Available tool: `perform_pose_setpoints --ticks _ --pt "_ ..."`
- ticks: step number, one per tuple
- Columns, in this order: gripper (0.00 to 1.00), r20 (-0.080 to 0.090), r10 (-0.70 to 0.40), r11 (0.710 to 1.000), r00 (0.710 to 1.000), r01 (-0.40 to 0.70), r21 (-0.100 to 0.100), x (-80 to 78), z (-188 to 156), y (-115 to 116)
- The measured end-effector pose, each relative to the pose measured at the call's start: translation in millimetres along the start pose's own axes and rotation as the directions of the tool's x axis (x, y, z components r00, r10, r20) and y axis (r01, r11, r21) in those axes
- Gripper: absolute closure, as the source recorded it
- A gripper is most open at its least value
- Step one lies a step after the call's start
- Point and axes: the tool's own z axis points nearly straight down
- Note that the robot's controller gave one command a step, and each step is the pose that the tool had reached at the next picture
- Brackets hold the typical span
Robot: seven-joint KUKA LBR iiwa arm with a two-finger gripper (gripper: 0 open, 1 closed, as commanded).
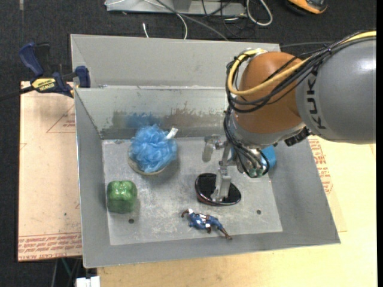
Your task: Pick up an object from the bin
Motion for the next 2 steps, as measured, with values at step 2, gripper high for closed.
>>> perform_pose_setpoints --ticks 2 --pt "0.0 0.005 0.18 0.984 0.984 -0.18 -0.002 6.0 115.6 -51.4"
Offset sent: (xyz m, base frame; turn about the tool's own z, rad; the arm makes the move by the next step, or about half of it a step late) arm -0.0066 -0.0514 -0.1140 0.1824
